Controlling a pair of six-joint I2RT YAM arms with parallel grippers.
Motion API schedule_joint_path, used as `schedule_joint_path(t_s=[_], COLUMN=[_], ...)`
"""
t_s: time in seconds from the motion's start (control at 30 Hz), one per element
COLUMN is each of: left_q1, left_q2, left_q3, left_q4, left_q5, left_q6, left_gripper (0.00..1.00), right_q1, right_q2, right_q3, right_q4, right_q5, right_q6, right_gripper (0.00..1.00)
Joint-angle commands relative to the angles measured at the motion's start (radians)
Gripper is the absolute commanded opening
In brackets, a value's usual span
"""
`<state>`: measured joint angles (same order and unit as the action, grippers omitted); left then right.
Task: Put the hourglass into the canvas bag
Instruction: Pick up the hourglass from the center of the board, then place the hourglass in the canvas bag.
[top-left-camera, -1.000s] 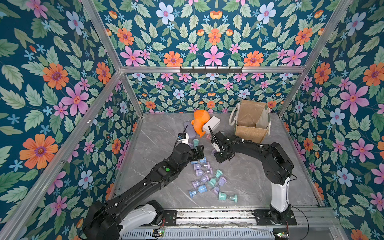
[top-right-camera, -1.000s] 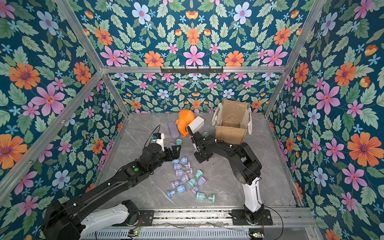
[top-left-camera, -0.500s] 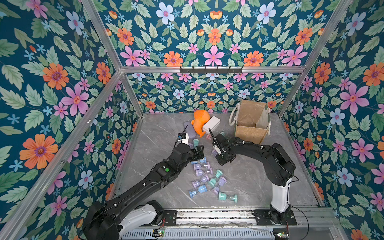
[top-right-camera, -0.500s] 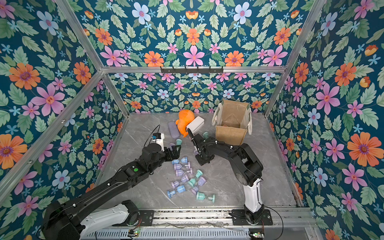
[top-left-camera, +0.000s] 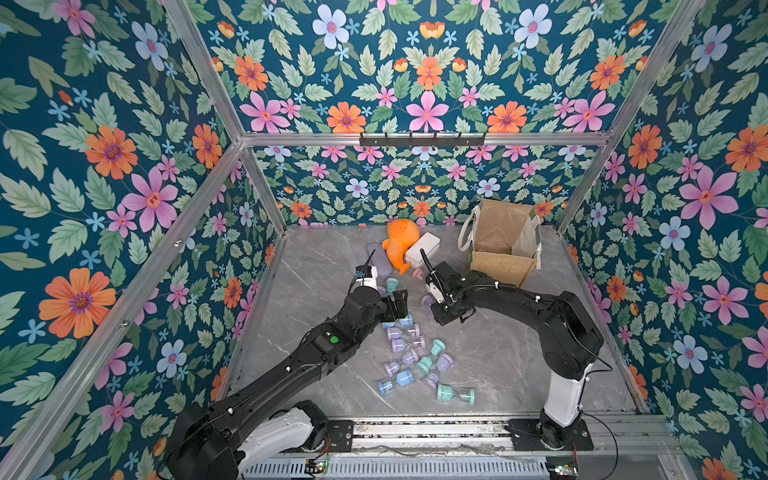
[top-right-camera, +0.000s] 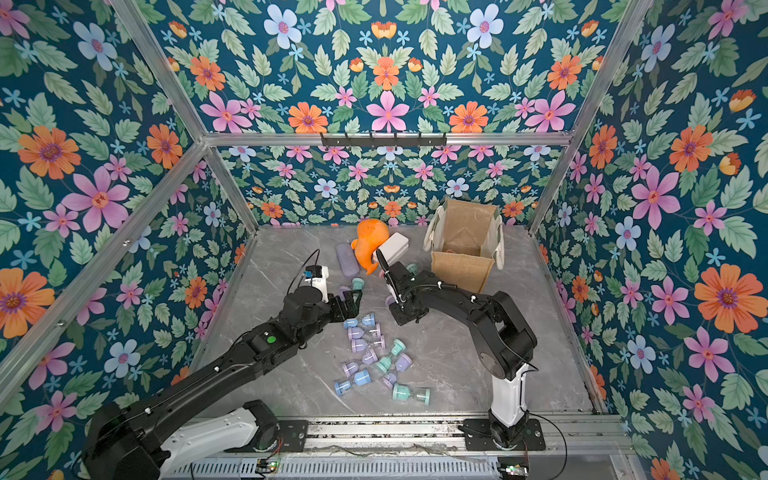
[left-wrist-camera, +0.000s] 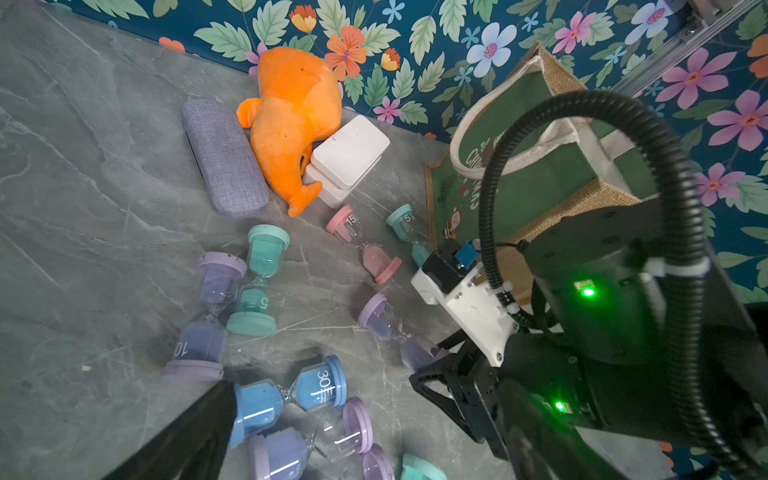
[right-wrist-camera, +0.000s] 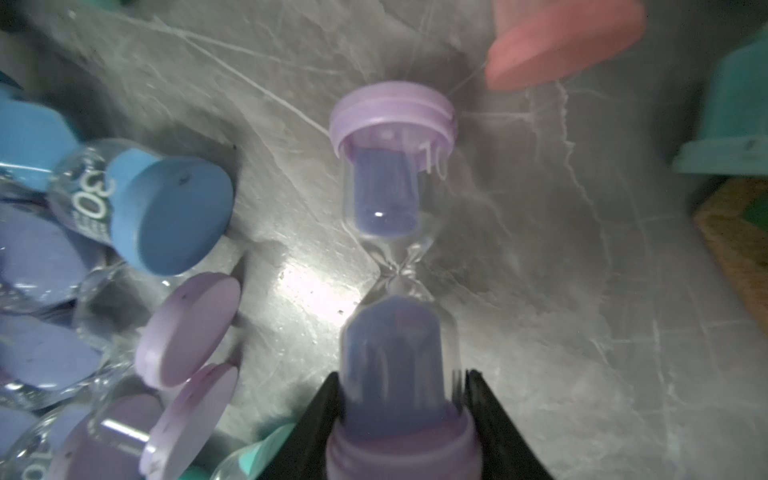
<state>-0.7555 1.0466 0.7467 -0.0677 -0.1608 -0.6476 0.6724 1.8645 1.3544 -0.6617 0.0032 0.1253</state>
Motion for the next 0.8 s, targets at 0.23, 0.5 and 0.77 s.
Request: schedule_joint_path(t_s=[0.23,0.5,0.77], left_q1=[0.001,0.001,0.0], left_q2=[0.007,0.056,0.152], left_q3=[0.035,0.11,0.231], left_q4=[0.019,0.024,0.043], left_q5=[0.006,0.023,0.064], left_q6=[0.027,0.062,0.104], left_gripper=[1.0,1.0,1.0], right_q1=[-0.031,-0.093,-0.187], right_q2=[-0.113,-0.196,-0.279], right_q3=[0.077,0.199,0.342], right_q4=[-0.05,-0.14,-0.203], right_q5=[-0.009,-0.025,-0.019], right_q6=[0.04,0.055,0.044], right_gripper=[0.39,0.39,0.4])
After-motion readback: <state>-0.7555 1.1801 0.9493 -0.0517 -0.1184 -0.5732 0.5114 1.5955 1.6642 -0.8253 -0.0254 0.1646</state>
